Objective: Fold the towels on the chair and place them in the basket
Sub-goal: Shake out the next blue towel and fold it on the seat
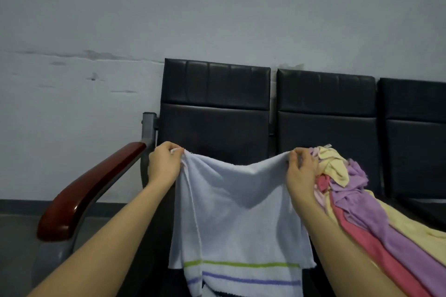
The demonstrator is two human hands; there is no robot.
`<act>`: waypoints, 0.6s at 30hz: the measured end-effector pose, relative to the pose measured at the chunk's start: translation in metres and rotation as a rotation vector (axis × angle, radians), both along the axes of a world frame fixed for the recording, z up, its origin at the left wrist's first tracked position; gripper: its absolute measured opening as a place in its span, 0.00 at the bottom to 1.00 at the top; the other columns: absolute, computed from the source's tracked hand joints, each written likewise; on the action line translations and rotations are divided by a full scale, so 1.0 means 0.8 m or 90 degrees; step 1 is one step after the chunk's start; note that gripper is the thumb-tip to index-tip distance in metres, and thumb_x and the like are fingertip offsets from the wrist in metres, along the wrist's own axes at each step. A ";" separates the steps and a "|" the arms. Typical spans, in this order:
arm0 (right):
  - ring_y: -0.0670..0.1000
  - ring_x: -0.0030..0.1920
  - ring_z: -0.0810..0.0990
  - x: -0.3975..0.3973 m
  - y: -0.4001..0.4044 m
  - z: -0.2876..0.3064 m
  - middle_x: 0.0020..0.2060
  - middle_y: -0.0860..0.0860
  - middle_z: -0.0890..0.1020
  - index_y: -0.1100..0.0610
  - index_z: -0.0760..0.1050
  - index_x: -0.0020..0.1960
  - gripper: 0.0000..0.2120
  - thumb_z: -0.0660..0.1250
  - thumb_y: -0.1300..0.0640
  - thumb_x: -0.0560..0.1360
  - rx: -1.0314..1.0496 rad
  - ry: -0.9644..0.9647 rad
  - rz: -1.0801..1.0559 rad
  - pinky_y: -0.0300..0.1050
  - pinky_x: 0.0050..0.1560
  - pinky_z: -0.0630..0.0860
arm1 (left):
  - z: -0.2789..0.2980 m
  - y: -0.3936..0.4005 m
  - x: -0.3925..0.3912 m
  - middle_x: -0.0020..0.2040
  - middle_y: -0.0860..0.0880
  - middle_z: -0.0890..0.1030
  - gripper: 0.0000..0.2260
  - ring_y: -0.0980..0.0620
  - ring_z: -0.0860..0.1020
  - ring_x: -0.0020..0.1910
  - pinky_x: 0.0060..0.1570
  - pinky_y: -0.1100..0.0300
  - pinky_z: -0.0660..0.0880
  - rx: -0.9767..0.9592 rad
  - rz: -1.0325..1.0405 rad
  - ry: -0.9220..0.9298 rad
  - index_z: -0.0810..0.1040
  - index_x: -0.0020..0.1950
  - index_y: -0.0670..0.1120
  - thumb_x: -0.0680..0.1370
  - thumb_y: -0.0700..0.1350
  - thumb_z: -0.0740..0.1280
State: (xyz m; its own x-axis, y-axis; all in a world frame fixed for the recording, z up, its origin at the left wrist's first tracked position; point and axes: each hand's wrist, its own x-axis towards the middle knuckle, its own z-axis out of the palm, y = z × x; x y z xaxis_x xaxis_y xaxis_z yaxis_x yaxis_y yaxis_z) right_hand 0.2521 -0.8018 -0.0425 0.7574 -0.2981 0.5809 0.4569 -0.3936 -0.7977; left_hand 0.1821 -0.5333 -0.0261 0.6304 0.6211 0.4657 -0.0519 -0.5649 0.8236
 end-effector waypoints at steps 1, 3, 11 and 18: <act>0.49 0.54 0.67 0.008 0.003 0.010 0.54 0.52 0.68 0.55 0.72 0.54 0.06 0.58 0.55 0.81 0.010 -0.020 0.011 0.43 0.57 0.65 | 0.012 -0.002 0.009 0.45 0.46 0.79 0.06 0.50 0.76 0.44 0.45 0.56 0.73 -0.006 -0.001 -0.028 0.78 0.50 0.42 0.80 0.42 0.62; 0.47 0.52 0.68 0.018 0.008 0.033 0.54 0.52 0.68 0.55 0.71 0.53 0.04 0.58 0.57 0.82 0.065 -0.048 0.053 0.35 0.54 0.63 | 0.036 -0.007 0.022 0.46 0.47 0.78 0.05 0.51 0.75 0.45 0.44 0.60 0.71 -0.017 -0.010 -0.081 0.77 0.50 0.43 0.80 0.42 0.62; 0.44 0.45 0.72 0.025 0.015 0.076 0.51 0.57 0.74 0.52 0.68 0.50 0.03 0.57 0.57 0.82 0.142 -0.145 0.105 0.33 0.48 0.68 | 0.064 -0.020 0.016 0.39 0.57 0.74 0.03 0.62 0.72 0.40 0.37 0.71 0.67 -0.043 -0.031 -0.253 0.73 0.48 0.47 0.81 0.43 0.62; 0.48 0.45 0.75 -0.014 0.007 -0.009 0.43 0.52 0.77 0.53 0.70 0.49 0.03 0.59 0.59 0.81 0.049 -0.062 0.069 0.34 0.45 0.69 | -0.032 -0.008 -0.014 0.51 0.46 0.78 0.02 0.46 0.76 0.52 0.53 0.46 0.75 -0.037 0.034 -0.147 0.73 0.48 0.53 0.79 0.46 0.62</act>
State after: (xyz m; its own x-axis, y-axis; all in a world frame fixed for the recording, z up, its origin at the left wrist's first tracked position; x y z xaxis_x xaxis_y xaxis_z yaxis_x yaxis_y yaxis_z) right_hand 0.2407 -0.7958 -0.0494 0.7288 -0.2641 0.6318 0.5703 -0.2767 -0.7735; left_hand 0.1706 -0.5400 -0.0514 0.4777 0.6801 0.5561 -0.2136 -0.5241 0.8245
